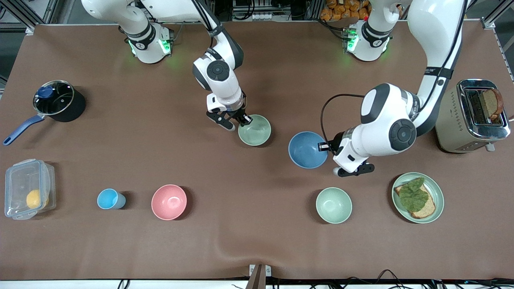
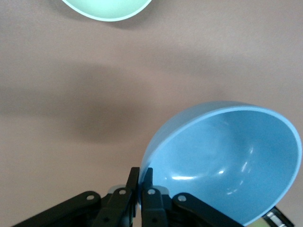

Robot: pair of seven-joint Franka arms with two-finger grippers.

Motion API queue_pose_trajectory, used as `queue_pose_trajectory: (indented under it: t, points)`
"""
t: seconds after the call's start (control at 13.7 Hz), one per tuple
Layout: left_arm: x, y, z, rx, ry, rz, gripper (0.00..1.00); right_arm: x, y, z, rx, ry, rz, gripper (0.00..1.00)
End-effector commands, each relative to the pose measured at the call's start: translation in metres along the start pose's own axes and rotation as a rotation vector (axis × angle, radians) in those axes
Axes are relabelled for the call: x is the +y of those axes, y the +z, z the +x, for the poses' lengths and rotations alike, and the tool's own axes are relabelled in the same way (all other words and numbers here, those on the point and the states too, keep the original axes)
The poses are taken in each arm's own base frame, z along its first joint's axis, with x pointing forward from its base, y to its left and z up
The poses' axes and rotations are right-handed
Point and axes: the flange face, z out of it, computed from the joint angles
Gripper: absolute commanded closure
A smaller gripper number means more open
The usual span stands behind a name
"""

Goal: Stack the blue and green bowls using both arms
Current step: 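Carry the green bowl with the right gripper while the left gripper carries the blue bowl, then lower the blue bowl with the left gripper into the green bowl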

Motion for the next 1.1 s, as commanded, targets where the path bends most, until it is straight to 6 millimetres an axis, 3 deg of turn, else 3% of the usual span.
queue_pose_trajectory:
  t: [0.0,0.22,0.29,0.37,0.51,0.66,0.88,1.02]
  points:
    - [-0.003,-0.002,-0.023,0.016,-0.023,-0.021,1.00,-0.007,0.004,-0.004,0.008,0.018,0.005,1.00]
    - [0.013,0.009,-0.030,0.021,-0.047,-0.039,1.00,-0.009,0.005,-0.003,0.009,0.019,0.005,0.98]
    - [0.020,0.013,-0.035,0.017,-0.045,-0.040,1.00,-0.010,0.003,-0.002,0.009,0.020,0.010,0.70]
    - [0.026,0.018,-0.037,0.020,-0.052,-0.042,1.00,-0.012,0.001,0.003,0.006,0.042,0.014,0.23]
    - [0.036,0.031,-0.039,0.029,-0.060,-0.049,1.00,-0.022,-0.009,0.005,0.003,0.106,0.027,0.00]
    - [0.043,0.047,-0.041,0.025,-0.054,-0.048,1.00,-0.032,-0.022,0.008,-0.003,0.117,0.022,0.00]
    - [0.056,0.055,-0.052,0.020,-0.056,-0.043,1.00,-0.038,-0.033,0.021,-0.013,0.181,0.005,0.00]
    - [0.061,0.063,-0.055,0.010,-0.056,-0.037,1.00,-0.035,-0.039,0.050,-0.010,0.258,0.015,0.00]
